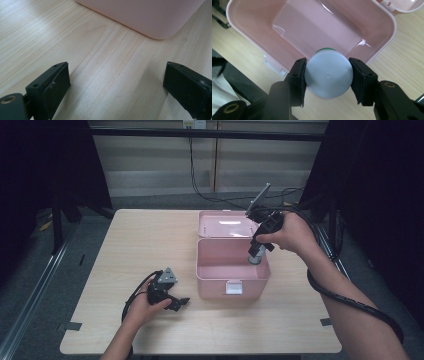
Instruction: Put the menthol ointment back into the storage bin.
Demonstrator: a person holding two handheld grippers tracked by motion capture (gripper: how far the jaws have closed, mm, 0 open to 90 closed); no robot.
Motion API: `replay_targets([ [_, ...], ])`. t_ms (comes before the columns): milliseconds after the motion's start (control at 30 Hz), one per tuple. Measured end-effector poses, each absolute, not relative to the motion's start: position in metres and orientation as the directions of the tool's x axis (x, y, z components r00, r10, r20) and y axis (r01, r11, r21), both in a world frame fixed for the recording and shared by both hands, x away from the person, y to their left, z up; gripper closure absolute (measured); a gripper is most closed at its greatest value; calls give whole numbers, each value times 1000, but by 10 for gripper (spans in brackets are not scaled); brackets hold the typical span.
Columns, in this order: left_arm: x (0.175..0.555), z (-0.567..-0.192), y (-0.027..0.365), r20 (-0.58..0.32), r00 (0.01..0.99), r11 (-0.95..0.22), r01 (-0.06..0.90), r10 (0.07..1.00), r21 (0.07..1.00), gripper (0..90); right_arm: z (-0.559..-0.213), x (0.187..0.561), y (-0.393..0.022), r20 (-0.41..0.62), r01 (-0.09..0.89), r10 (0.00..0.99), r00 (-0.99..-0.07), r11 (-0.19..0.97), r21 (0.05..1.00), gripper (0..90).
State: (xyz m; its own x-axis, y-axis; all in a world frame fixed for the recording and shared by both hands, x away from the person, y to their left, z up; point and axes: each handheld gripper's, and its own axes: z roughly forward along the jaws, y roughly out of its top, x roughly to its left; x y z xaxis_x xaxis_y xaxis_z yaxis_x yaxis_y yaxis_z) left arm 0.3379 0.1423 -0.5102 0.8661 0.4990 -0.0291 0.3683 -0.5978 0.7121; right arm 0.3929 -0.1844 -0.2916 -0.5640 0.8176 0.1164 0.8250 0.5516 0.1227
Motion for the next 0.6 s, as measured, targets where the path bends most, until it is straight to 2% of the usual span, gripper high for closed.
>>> replay_targets([
  [600, 338, -510, 142, -30, 866, -597, 369, 499, 712, 65, -310, 413, -182, 133, 918, 910, -393, 381, 105, 507],
])
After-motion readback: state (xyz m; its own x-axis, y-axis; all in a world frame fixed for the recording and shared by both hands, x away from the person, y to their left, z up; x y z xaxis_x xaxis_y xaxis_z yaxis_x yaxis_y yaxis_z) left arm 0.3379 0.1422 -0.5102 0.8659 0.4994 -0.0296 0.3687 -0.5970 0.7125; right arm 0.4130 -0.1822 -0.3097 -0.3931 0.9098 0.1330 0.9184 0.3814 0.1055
